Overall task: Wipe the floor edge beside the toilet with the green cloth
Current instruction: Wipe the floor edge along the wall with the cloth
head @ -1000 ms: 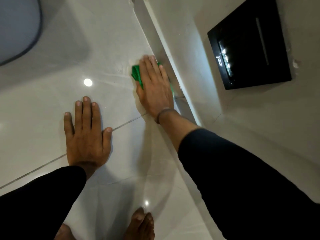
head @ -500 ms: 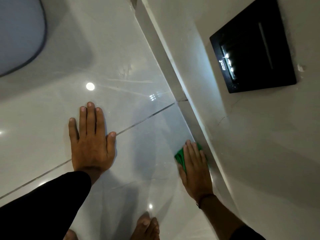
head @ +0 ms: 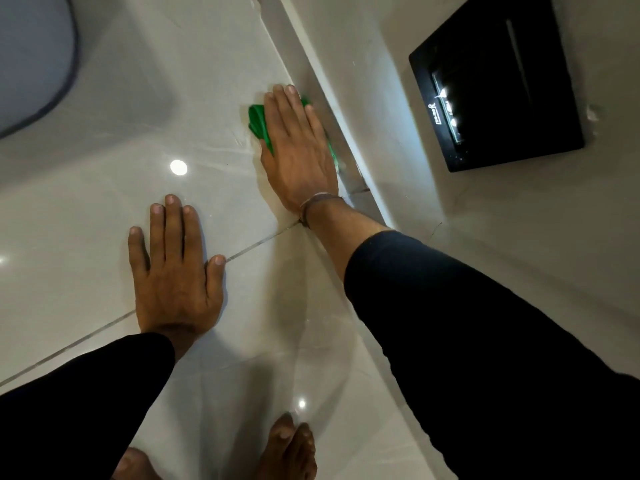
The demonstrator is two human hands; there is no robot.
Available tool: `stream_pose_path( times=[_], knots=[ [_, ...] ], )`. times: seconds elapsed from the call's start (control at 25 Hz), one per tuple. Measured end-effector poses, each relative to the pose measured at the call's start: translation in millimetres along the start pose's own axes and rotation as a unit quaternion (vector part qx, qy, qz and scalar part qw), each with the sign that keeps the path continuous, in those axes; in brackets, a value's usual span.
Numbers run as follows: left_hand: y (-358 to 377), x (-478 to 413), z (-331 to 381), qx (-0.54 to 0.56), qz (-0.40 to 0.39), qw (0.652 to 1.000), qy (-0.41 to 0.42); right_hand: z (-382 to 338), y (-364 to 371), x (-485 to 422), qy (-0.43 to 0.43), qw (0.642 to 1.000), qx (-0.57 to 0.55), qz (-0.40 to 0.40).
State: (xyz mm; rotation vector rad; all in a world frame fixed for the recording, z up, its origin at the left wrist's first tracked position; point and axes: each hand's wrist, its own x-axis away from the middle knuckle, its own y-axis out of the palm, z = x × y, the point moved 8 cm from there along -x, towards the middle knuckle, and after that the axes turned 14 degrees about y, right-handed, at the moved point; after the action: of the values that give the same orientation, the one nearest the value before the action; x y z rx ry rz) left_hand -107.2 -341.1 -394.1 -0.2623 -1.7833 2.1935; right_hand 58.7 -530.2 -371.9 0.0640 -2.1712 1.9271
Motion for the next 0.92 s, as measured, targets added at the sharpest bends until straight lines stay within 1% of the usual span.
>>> stream_pose_path(
  times=[0.08, 0.16, 0.32, 0.4, 0.44, 0.52, 0.64, 0.76, 0.84, 0.92],
  knots=[
    [-0.9, -1.2, 0.0, 0.005, 0.006, 1.0, -0.001, 15.9, 0.7, 24.0, -0.008, 1.0, -0.023, -0.005],
    [-1.8, -0.4, -0.3, 0.009, 0.011, 1.0, -0.002, 49.2, 8.5, 80.0, 0.006, 0.999, -0.042, -0.033],
    [-2.1, 0.6, -0.5, 0.016, 0.009, 1.0, -0.006, 137.7, 30.7, 236.9, 0.087, 0.993, 0.015, -0.083],
    [-2.0, 0.1, 0.0, 0.014, 0.009, 1.0, -0.006, 156.6, 37.9, 274.0, 0.1, 0.987, 0.034, -0.12],
    [-1.5, -0.3, 0.1, 0.013, 0.008, 1.0, -0.005, 156.0, 39.8, 270.5, 0.1, 0.986, 0.038, -0.125],
    [-1.2, -0.4, 0.6, 0.014, 0.006, 1.0, -0.003, 132.2, 32.2, 229.3, 0.086, 0.991, 0.03, -0.101],
    [-1.2, 0.0, 0.1, 0.008, 0.007, 1.0, -0.006, 69.6, 18.3, 121.8, 0.036, 0.998, -0.017, -0.054],
    [-1.2, 0.1, 0.8, 0.001, 0.002, 1.0, -0.004, 17.7, 5.3, 25.2, 0.02, 1.0, -0.014, -0.02],
    [-1.5, 0.1, 0.4, -0.003, 0.003, 1.0, -0.003, 6.4, 5.6, 5.5, 0.023, 1.0, -0.006, -0.004],
    [-1.7, -0.6, 0.9, 0.002, 0.005, 1.0, -0.001, 19.2, 7.9, 24.0, 0.022, 1.0, -0.019, -0.006]
  ],
)
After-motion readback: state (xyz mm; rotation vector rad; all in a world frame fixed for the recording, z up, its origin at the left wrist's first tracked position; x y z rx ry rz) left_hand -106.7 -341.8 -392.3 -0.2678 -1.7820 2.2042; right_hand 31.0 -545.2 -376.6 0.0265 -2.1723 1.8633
